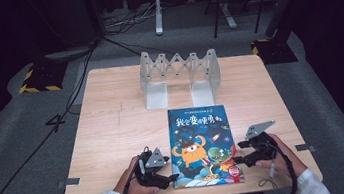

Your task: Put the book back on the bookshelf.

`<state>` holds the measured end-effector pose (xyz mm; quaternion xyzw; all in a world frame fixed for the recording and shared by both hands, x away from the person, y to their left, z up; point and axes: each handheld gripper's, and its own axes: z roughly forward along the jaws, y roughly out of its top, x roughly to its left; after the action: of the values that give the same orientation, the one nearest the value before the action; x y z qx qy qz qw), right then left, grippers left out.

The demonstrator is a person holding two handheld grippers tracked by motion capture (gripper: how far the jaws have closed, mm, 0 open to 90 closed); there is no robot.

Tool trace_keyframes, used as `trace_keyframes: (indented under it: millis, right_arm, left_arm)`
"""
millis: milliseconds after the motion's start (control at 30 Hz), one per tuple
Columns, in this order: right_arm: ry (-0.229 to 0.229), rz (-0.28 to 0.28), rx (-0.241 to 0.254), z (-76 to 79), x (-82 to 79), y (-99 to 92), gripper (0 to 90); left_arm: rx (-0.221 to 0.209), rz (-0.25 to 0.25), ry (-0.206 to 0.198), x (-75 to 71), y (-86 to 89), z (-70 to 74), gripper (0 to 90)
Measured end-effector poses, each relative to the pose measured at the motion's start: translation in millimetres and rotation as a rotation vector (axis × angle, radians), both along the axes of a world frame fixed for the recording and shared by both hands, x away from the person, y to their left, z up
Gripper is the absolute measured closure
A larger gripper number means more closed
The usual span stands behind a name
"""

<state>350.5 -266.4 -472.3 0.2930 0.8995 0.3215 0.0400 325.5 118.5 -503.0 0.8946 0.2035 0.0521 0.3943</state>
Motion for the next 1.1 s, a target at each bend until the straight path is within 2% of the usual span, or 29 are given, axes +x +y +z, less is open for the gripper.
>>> trace_keyframes:
  millis: [33,67,100,167,200,233,267,300,333,367,400,467,533,600,700,767,800,833,867,900,967,1100]
  right_arm:
    - [0.025,0.017,-0.001,2.1,-9.9,-2.7,36.7]
    - [0.029,0.029,-0.033,3.1,-18.0,-3.2,39.6]
    - [0.035,0.052,-0.074,3.9,-25.5,-3.5,42.0]
    - [0.075,0.096,-0.151,5.4,-38.1,-1.6,45.9]
    - [0.104,0.112,-0.218,8.4,-45.7,2.1,47.5]
    - [0.104,0.112,-0.218,8.4,-45.7,2.1,47.5]
    - [0.112,0.117,-0.247,9.1,-47.7,3.9,47.6]
    - [0.119,0.133,-0.300,10.3,-50.1,6.5,47.6]
    - [0.125,0.137,-0.316,10.4,-50.6,8.0,47.9]
    - [0.132,0.128,-0.348,9.9,-49.8,10.9,50.0]
    - [0.129,0.113,-0.403,8.4,-46.9,13.4,51.4]
    - [0.132,0.116,-0.412,8.6,-45.3,14.1,51.8]
    - [0.141,0.118,-0.441,9.6,-42.7,18.0,55.3]
    - [0.147,0.133,-0.478,9.8,-39.3,23.1,55.1]
    - [0.150,0.136,-0.506,10.6,-39.3,30.0,56.0]
    - [0.144,0.122,-0.494,10.4,-40.5,29.2,56.5]
    - [0.134,0.121,-0.479,10.2,-42.0,27.2,59.5]
    - [0.130,0.114,-0.456,10.3,-44.8,25.1,63.2]
    - [0.113,0.104,-0.407,9.4,-50.2,20.5,68.6]
    - [0.113,0.104,-0.407,9.4,-50.2,20.5,68.6]
    - [0.099,0.089,-0.355,7.8,-52.7,15.2,69.3]
    - [0.099,0.080,-0.282,6.1,-53.6,10.5,69.3]
  left_arm:
    - [0.000,-0.002,-0.001,-0.2,-0.3,0.0,30.6]
    - [-0.001,-0.005,0.001,-0.1,-0.6,0.0,30.5]
    - [-0.001,-0.002,0.009,-0.3,-1.2,-0.1,30.5]
    - [-0.004,-0.004,0.011,-1.9,-4.3,-0.2,30.5]
    - [-0.004,-0.008,0.008,-3.8,-7.0,-0.2,30.5]
    - [-0.004,-0.008,0.008,-3.8,-7.0,-0.2,30.5]
    - [-0.003,-0.013,0.008,-5.0,-9.2,-0.2,30.5]
    - [-0.003,-0.016,0.009,-5.6,-10.3,-0.1,30.6]
    - [-0.001,-0.017,0.012,-6.6,-11.7,0.0,30.5]
    - [-0.001,-0.024,0.010,-6.4,-12.2,0.0,30.5]
    - [-0.003,-0.028,0.009,-6.0,-12.7,-0.2,30.3]
    - [-0.002,-0.026,0.006,-6.3,-13.0,-0.1,30.0]
    - [-0.001,-0.026,0.006,-6.7,-13.4,-0.1,30.0]
    - [-0.002,-0.025,0.003,-7.3,-13.9,-0.2,30.0]
    - [-0.002,-0.026,0.002,-7.1,-13.9,-0.1,30.0]
    - [0.001,-0.024,0.001,-7.9,-13.9,0.0,30.0]
    - [0.000,-0.023,0.003,-7.9,-13.9,-0.1,29.9]
    - [-0.002,-0.025,0.003,-7.0,-13.9,-0.2,29.9]
    - [-0.001,-0.027,0.006,-6.6,-13.8,-0.2,29.8]
    - [-0.002,-0.026,0.012,-6.1,-13.7,-0.2,29.8]
    - [-0.001,-0.023,0.027,-3.7,-13.8,-0.5,28.3]
    - [0.001,-0.026,0.024,-3.1,-14.1,-0.5,26.6]
